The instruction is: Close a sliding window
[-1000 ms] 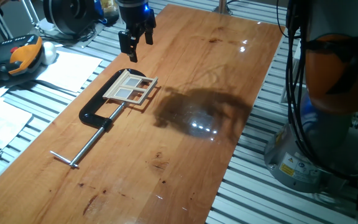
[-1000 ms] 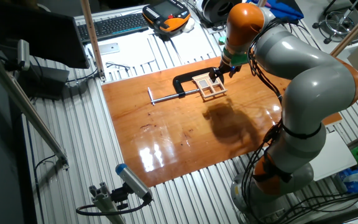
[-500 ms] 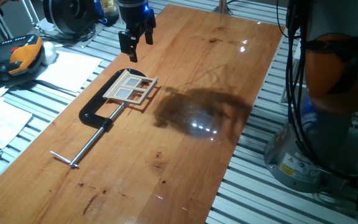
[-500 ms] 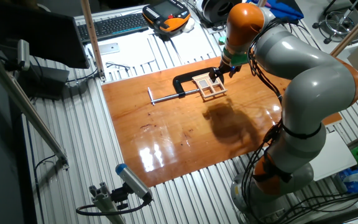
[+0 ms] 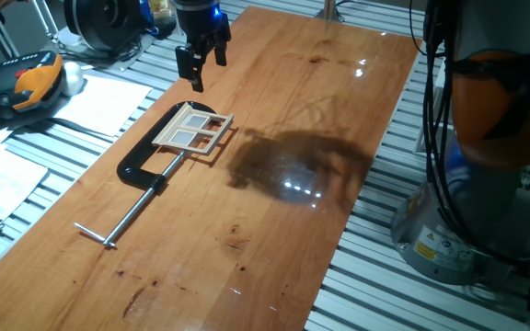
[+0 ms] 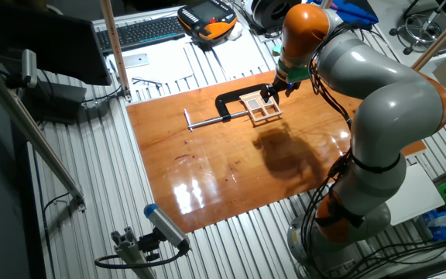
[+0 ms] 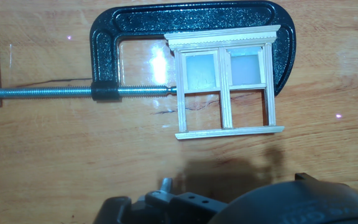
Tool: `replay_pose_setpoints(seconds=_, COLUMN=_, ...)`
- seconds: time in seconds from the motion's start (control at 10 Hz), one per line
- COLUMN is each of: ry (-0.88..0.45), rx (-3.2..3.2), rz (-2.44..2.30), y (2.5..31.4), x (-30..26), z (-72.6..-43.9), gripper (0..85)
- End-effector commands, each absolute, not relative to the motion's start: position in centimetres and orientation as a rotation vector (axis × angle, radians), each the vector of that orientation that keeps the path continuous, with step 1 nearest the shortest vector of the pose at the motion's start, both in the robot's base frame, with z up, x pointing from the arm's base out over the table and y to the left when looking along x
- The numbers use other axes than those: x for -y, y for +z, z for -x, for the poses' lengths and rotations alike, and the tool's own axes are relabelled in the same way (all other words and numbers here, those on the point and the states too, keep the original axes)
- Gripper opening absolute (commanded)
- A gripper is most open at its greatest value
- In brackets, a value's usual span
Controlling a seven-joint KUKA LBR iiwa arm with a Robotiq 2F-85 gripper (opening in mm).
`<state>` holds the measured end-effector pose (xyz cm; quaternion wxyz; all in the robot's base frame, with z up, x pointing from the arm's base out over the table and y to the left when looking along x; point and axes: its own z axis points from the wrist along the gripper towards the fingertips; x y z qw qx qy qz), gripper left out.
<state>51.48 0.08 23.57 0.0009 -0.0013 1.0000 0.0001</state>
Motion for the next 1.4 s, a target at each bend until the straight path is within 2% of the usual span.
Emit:
replay_pose_setpoints(seconds=0.0, ry=-0.153, rx=-3.046, rz=-0.023, y=23.58, x=-0.07, z=-51.49, gripper=0.0)
replay_pose_setpoints(seconds=0.6, ry=-0.15, rx=-3.063, rz=-0.013, y=23.59, x=-0.1, z=-51.52, gripper=0.0)
replay_pose_setpoints(seconds=1.3, ry=-0.084, rx=-3.14, rz=-0.05, y=23.4, x=-0.09, z=-51.73, gripper=0.0)
